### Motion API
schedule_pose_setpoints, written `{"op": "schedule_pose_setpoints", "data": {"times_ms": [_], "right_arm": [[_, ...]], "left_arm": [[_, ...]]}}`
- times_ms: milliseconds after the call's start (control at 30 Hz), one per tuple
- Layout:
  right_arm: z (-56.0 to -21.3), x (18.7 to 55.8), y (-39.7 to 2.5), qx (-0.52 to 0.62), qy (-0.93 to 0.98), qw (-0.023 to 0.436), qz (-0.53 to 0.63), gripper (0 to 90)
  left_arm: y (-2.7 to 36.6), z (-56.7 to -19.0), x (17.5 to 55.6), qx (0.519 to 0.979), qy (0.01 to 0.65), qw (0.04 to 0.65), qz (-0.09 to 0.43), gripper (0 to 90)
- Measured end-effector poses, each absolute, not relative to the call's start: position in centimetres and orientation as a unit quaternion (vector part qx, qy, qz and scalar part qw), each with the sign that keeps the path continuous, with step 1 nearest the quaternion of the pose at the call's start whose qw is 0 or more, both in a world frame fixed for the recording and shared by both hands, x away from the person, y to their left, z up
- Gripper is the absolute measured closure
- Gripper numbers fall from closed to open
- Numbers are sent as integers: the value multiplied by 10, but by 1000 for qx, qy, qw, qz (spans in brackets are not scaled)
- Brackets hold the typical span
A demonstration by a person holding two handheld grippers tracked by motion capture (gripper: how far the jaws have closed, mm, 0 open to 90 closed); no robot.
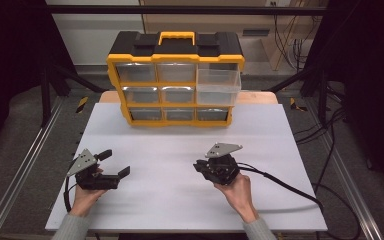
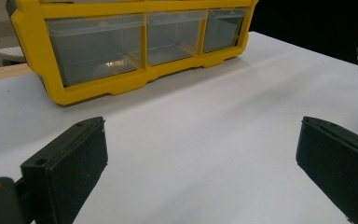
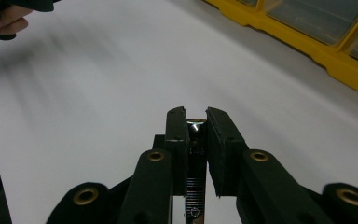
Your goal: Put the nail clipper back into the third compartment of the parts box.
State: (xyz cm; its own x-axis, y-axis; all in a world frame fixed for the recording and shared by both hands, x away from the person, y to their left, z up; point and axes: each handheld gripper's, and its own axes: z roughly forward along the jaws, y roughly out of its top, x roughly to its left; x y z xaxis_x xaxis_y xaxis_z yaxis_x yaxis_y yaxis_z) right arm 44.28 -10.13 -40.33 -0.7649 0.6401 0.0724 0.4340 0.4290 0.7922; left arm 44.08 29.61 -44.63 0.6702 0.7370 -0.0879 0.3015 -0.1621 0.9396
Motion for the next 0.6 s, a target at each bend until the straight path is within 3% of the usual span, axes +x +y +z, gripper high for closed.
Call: {"op": "schedule_pose_setpoints", "data": {"times_ms": [600], "right_arm": [[-379, 443, -119, 328, 817, 143, 453, 796]], "left_arm": [[296, -447, 441, 737, 352, 541, 201, 19]]}}
